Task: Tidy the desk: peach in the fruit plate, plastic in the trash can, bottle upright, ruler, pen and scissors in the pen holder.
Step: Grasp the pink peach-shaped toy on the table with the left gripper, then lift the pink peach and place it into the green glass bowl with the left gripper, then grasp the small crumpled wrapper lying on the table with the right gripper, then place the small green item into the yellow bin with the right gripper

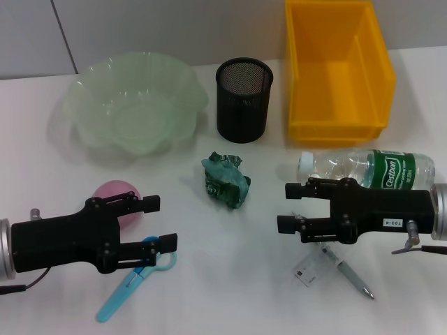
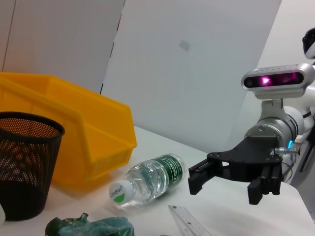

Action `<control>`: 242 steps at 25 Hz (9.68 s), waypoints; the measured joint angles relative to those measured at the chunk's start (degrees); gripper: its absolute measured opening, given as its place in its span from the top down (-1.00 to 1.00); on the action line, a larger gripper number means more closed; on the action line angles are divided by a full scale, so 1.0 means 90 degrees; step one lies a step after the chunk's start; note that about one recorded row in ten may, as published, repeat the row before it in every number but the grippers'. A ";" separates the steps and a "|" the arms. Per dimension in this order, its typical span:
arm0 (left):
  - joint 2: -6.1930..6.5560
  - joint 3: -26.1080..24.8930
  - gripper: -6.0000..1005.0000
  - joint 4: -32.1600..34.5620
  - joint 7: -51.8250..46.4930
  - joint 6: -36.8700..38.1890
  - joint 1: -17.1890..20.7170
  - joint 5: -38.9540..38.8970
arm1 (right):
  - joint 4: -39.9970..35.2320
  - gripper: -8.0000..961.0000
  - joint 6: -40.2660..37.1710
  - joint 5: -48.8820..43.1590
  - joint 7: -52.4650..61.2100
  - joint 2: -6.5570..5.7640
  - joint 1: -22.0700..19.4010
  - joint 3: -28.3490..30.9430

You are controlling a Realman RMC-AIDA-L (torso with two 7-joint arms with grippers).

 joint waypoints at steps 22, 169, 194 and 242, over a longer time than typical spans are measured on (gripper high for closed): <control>-0.0047 -0.0166 -0.59 0.0099 0.0099 -0.0035 -0.0040 -0.0001 | 0.0002 -0.70 0.0043 0.0001 0.0000 -0.0003 -0.0031 0.0000; -0.0207 -0.1738 -0.61 0.0498 -0.0438 0.0569 0.0242 0.1420 | -0.1684 -0.69 0.2108 -0.2923 0.6438 0.0212 0.3057 -0.3196; -0.0165 -0.1738 -0.59 0.0513 -0.0395 0.0558 0.0230 0.1419 | -0.0730 -0.10 0.2638 -0.2743 0.6319 0.0233 0.3133 -0.3217; -0.0156 -0.1738 -0.54 0.0523 -0.0467 0.0592 0.0196 0.1398 | -0.3377 0.71 0.3424 -0.3030 0.5437 -0.0029 0.1689 -0.0241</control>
